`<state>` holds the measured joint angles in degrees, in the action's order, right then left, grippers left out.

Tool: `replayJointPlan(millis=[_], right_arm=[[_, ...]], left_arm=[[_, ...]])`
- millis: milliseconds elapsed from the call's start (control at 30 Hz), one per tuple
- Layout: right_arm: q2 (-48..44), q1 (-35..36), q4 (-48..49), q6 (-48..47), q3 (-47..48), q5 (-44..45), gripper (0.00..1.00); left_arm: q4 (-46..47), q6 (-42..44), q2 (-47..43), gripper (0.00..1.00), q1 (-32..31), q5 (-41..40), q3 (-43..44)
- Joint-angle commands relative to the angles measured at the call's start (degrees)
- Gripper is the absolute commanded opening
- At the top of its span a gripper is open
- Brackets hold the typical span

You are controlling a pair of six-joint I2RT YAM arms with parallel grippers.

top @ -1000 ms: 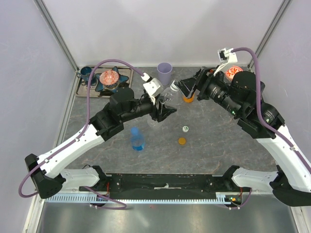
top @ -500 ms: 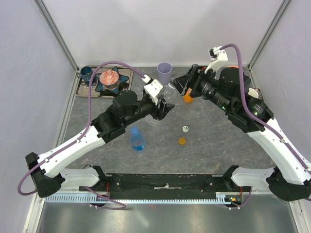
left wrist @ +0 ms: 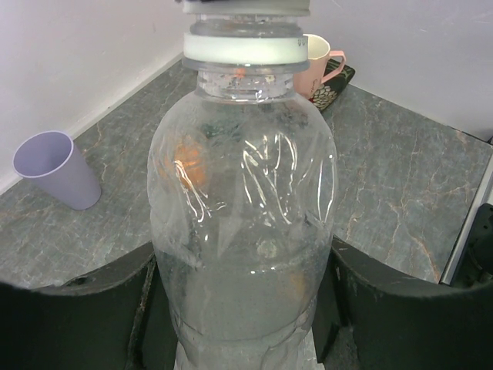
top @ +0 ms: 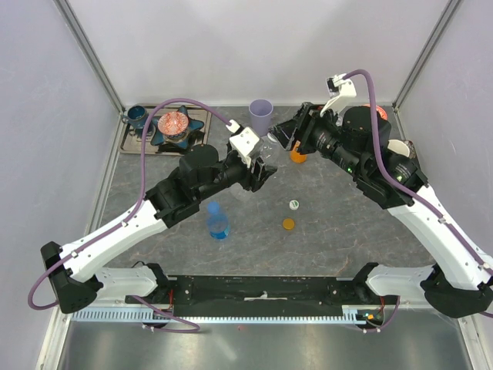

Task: Unscrew the bottle caps

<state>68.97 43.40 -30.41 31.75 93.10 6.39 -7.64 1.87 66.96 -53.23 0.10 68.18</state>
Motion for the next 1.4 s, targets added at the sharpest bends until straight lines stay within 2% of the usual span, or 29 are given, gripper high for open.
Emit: replayJointPlan(millis=[0, 133, 233, 433, 467, 533, 667, 767, 800, 867, 900, 933, 967, 1000, 1067, 1100, 1200, 1367], right_arm=[[0.0, 0.2, 2.2, -0.2, -0.5, -0.1, 0.59], [-0.2, 0.1, 2.2, -0.2, -1.0, -0.1, 0.56], [-0.4, 0.2, 2.2, -0.1, -1.4, -0.1, 0.49], [-0.4, 0.2, 2.2, -0.2, -2.0, -3.0, 0.15], [-0.4, 0.2, 2.2, -0.2, -2.2, -3.4, 0.05], [-0.6, 0.2, 2.2, -0.7, -2.4, -5.7, 0.01], [-0.9, 0.2, 1.1, -3.6, -2.4, -10.2, 0.0], [-2.3, 0.2, 1.1, -7.9, -2.1, -15.6, 0.0], [-2.6, 0.1, 1.1, -8.9, -2.0, -17.7, 0.0], [-3.5, 0.0, 0.9, -11.6, -1.3, -23.0, 0.0], [-3.8, 0.1, 0.7, -12.4, -1.1, -24.7, 0.0], [-4.0, 0.0, 0.6, -13.5, -0.8, -26.4, 0.0], [-4.2, 0.0, 0.6, -13.9, -0.4, -29.6, 0.0], [-4.4, 0.0, 0.7, -14.4, -0.1, -31.0, 0.0], [-4.9, -0.1, 1.6, -15.4, 0.0, -33.9, 0.0], [-5.2, 0.0, 2.0, -15.7, 0.0, -36.7, 0.0], [-6.6, 0.0, 4.4, -16.7, -0.8, -41.9, 0.0], [-10.8, 0.0, 14.3, -16.1, -5.4, -51.6, 0.0]], left_arm=[[2.1, 2.4, -0.2, 0.48, -0.5, -0.5, 0.5], [2.0, 2.4, -0.1, 0.48, -0.6, -0.5, 0.5], [2.1, 2.4, -0.2, 0.48, -0.6, -0.5, 0.5], [2.2, 2.3, -0.4, 0.48, -0.6, -0.4, 0.6], [2.3, 2.3, -0.5, 0.48, -0.6, -0.4, 0.8], [2.4, 2.3, -0.6, 0.48, -0.6, -0.4, 1.1], [2.3, 2.5, -1.7, 0.48, -0.2, 3.7, 1.7], [2.4, 0.4, -3.5, 0.48, 3.2, 15.7, 2.3], [3.0, -2.9, -4.1, 0.48, 4.8, 26.2, 2.4], [6.7, -7.2, -4.2, 0.49, 11.0, 40.1, 2.6], [9.1, -13.1, -3.6, 0.5, 13.0, 52.0, 2.6], [11.2, -16.3, -3.2, 0.5, 15.8, 57.3, 2.7], [17.5, -19.5, -2.4, 0.5, 16.8, 62.1, 2.7], [20.9, -26.7, -1.7, 0.5, 17.6, 69.4, 2.6], [29.1, -34.4, 0.6, 0.5, 18.3, 74.8, 1.8], [37.5, -41.8, 1.3, 0.5, 18.4, 78.4, 1.4], [50.3, -52.5, 3.4, 0.5, 18.4, 81.2, -0.6], [51.6, -54.5, 5.5, 0.5, 18.3, 82.9, -0.5]])
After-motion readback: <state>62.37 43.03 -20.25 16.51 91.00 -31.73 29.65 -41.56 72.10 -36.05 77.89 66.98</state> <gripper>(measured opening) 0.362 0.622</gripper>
